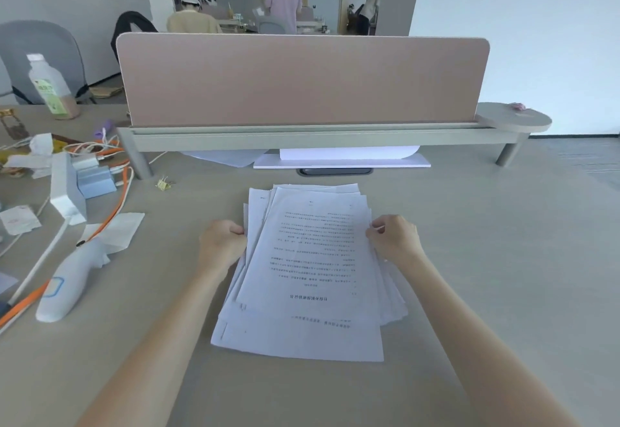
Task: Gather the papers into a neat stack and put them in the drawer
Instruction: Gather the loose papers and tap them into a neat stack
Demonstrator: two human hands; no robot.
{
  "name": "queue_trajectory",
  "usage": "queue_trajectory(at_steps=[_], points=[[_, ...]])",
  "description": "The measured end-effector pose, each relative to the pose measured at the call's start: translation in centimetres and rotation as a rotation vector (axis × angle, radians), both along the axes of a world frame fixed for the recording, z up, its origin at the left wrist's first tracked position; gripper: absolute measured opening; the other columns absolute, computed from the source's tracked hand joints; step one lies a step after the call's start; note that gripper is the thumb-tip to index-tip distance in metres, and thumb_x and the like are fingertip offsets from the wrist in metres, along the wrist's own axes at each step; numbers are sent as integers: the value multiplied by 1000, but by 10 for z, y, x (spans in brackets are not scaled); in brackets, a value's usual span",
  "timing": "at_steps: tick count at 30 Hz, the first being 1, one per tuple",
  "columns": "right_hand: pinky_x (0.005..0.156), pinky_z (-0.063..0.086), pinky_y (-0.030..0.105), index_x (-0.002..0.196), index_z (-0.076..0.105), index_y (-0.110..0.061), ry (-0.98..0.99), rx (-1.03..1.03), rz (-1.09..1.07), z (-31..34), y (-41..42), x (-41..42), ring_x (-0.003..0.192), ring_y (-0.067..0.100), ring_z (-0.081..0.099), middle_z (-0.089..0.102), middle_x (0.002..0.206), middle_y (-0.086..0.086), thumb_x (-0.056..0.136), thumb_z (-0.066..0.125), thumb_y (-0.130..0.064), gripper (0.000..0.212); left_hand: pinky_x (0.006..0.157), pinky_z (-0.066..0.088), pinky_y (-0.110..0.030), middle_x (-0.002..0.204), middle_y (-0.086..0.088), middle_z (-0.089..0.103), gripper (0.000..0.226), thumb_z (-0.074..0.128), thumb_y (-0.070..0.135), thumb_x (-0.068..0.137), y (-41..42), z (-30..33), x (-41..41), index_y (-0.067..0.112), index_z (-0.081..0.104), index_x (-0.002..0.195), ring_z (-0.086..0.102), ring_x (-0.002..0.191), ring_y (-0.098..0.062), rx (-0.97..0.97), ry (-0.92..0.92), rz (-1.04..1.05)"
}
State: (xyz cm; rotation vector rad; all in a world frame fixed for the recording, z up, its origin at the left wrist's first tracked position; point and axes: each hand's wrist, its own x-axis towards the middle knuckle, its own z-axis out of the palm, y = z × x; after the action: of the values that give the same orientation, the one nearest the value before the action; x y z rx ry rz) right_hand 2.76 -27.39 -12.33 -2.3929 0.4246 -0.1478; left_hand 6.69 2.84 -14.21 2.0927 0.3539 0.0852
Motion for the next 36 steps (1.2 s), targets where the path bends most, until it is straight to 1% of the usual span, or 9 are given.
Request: queue_trajectory(at_steps=[4, 7, 15, 17, 20, 25, 28, 31, 36], points=[[58, 20, 32, 58, 27, -14, -27, -37, 44, 3, 2, -2, 60, 26, 26, 25, 59, 9, 79, 47, -2, 32, 65, 35, -30, 72, -8, 53, 13, 58, 3, 77, -4, -1, 5, 15, 60, 74, 44, 65, -20, 60, -36, -47], [56, 12, 36, 60, 21, -18, -23, -63, 52, 5, 6, 0, 58, 21, 19, 20, 59, 2, 83, 47, -2, 39, 72, 27, -28, 76, -5, 46, 22, 50, -5, 78, -9, -3, 9, 17, 47, 78, 38, 73, -17, 180, -112, -96], [56, 29, 35, 62, 38, -10, 49, 86, 47, 11, 12, 1, 69, 30, 39, 40, 64, 10, 89, 55, -15, 32, 67, 37, -31, 82, -1, 53, 19, 48, 0, 78, -8, -5, 10, 18, 54, 81, 42, 74, -23, 427, -105, -120], [68, 50, 39, 85, 62, 6, 56, 188, 29, 12, 12, 1, 85, 40, 61, 66, 84, 21, 88, 60, -19, 25, 64, 35, -31, 78, -5, 52, 20, 47, -3, 76, -10, -6, 9, 16, 51, 77, 40, 71, -23, 428, -96, -129], [85, 61, 46, 110, 67, 6, 87, 332, 12, 13, 12, 3, 101, 37, 71, 75, 108, 19, 84, 65, -24, 40, 61, 33, -31, 74, -9, 52, 17, 47, -6, 75, -13, -3, 6, 11, 51, 74, 39, 68, -24, 417, -91, -126], [92, 58, 55, 107, 73, 0, 151, 431, 95, 16, 18, 2, 98, 37, 74, 77, 107, 18, 83, 68, -12, 27, 64, 41, -30, 87, -19, 70, 13, 50, -3, 79, -15, -3, 1, -3, 62, 85, 49, 73, -27, 371, -104, -128], [92, 58, 55, 105, 74, -8, 133, 440, 180, 19, 24, 0, 98, 35, 74, 78, 107, 13, 70, 59, -14, 39, 61, 44, -34, 81, -14, 69, 11, 50, 5, 83, -13, -2, -4, -1, 59, 83, 54, 72, -32, 391, -128, -146], [93, 58, 55, 117, 64, -13, 112, 500, 228, 20, 26, -1, 104, 32, 72, 74, 113, 9, 64, 58, -15, 53, 71, 53, -40, 84, -7, 71, 26, 51, 30, 92, -11, 5, -10, 7, 63, 87, 65, 84, -31, 437, -103, -157], [95, 57, 54, 131, 57, -13, 33, 712, 252, 23, 27, -12, 111, 31, 71, 73, 122, 10, 73, 66, -6, 59, 65, 40, -37, 93, -9, 61, 51, 57, 53, 90, -8, 13, -16, 3, 52, 96, 56, 87, -29, 355, -55, -133]])
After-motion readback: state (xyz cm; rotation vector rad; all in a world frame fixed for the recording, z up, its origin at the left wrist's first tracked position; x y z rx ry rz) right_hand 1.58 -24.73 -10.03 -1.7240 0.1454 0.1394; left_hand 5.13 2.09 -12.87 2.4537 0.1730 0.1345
